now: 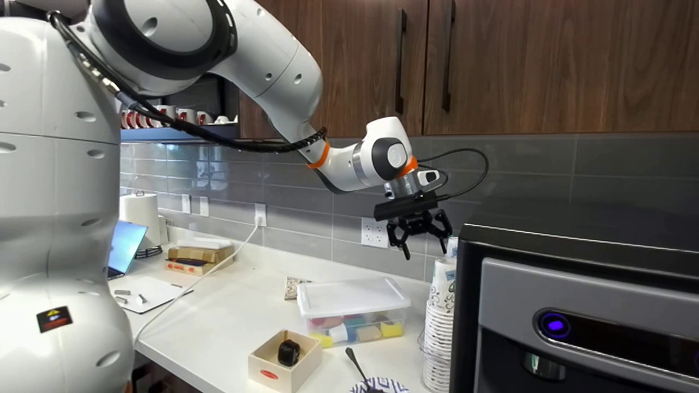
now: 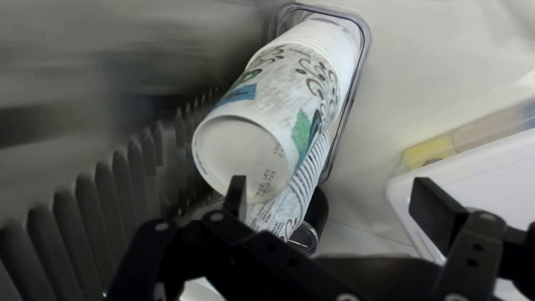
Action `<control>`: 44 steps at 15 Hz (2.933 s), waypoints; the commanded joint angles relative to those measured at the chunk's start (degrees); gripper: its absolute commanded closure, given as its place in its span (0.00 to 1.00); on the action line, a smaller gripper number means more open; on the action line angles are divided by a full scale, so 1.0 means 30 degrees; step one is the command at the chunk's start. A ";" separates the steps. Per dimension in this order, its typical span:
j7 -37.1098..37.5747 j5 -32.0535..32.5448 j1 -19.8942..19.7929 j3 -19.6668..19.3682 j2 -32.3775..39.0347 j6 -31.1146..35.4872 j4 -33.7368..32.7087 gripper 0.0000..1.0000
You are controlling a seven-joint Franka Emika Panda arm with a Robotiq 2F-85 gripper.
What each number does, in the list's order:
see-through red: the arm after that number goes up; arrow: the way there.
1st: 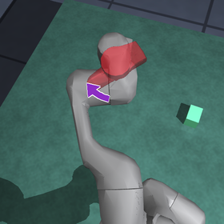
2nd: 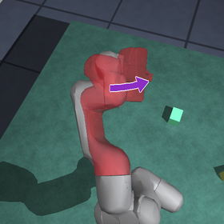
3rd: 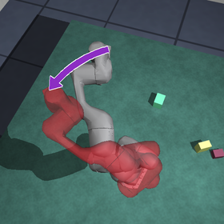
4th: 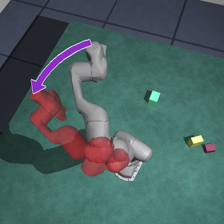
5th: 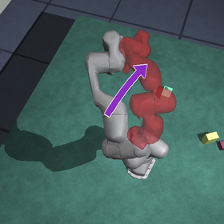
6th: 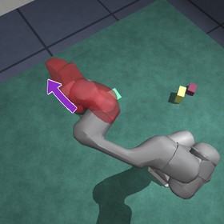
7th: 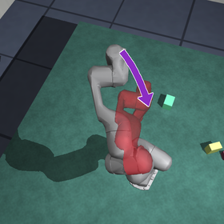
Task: Remove two coffee cups from the stack at the front and place them on the left.
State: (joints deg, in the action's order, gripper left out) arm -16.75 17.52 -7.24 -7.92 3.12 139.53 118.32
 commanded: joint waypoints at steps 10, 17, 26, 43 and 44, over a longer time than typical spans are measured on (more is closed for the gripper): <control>0.0271 0.0268 -0.0351 -0.0215 0.0935 -0.0001 -0.1015 0.67; 0.0612 0.0350 -0.0476 -0.0430 0.0576 -0.0549 -0.1325 1.00; 0.1571 0.0460 -0.0368 -0.0359 -0.0692 -0.2059 -0.1308 0.98; 0.4261 0.1077 -0.0113 0.0097 -0.2166 -0.3905 0.0739 0.98; 0.4398 0.1105 -0.0097 0.0178 -0.2350 -0.4053 0.0910 0.98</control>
State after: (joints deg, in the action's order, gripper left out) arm -5.52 20.18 -8.11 -7.98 -0.68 130.35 118.66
